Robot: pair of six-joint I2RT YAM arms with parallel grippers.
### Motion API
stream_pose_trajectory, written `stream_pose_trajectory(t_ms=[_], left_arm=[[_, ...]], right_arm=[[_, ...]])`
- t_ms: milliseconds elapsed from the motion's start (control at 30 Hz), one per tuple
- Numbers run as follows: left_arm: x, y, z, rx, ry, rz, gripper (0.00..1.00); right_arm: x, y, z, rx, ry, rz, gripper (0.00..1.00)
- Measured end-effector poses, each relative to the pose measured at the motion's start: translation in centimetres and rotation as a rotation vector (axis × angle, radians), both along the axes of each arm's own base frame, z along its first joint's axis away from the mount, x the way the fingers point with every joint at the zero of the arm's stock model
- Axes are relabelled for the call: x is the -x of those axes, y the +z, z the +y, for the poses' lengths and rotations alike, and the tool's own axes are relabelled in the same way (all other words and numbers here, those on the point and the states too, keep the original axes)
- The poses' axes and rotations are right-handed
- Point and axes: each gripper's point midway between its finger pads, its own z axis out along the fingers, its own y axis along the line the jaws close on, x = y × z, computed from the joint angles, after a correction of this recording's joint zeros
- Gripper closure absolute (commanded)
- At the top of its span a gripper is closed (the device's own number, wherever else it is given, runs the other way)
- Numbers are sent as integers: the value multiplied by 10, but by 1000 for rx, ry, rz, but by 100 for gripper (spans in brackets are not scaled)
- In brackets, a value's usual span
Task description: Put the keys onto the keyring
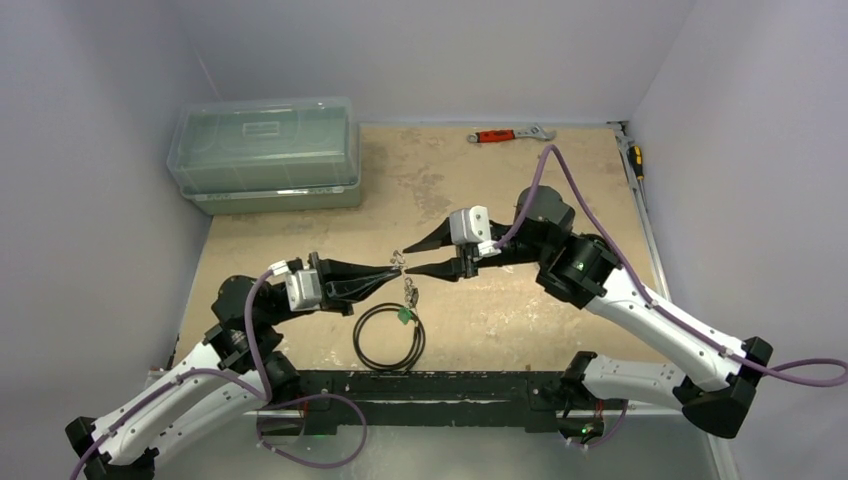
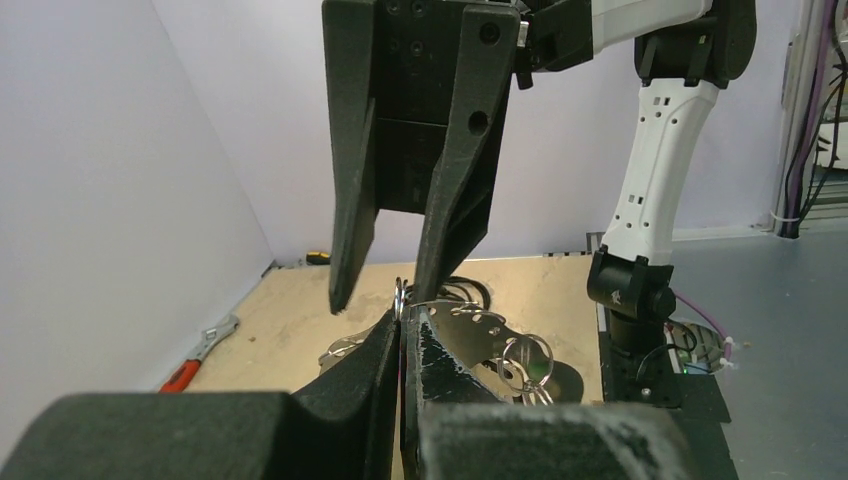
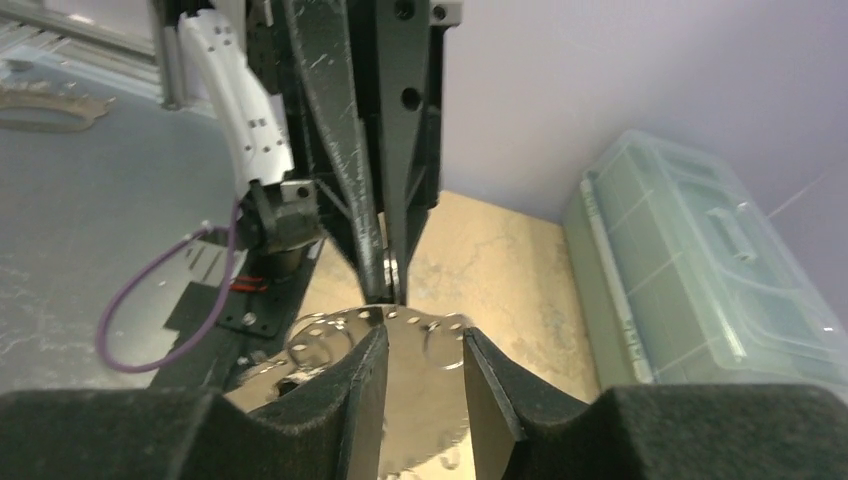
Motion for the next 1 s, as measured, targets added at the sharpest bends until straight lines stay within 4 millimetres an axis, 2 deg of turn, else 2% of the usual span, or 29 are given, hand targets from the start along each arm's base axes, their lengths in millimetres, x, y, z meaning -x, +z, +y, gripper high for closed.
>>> stream_pose_trajectory(t_ms=[300, 433, 567, 667, 767, 900, 933, 1000], left_arm=[[4, -10, 2, 65, -21, 52, 100], [7, -8, 8, 119, -23, 68, 100], [10, -3, 15, 171, -16, 74, 100], [14, 2, 22, 210, -17, 77, 100], [17, 5, 28, 253, -20, 84, 100], [19, 1, 28, 287, -39, 125, 100], [18, -1, 28, 291, -43, 139, 100], [18, -5, 27, 296, -51, 166, 100]], right_arm=[[-18, 12, -16, -129, -181, -3, 55], [-25, 21, -19, -163, -234, 1, 52], [-60, 14, -32, -201, -463, 74, 44], [-96, -12, -50, -186, -709, 175, 31], [-136, -44, -72, -147, -950, 286, 29], [-208, -122, -132, -28, -1312, 486, 30], [-221, -147, -151, 12, -1402, 542, 30], [-236, -192, -183, 95, -1553, 641, 29]])
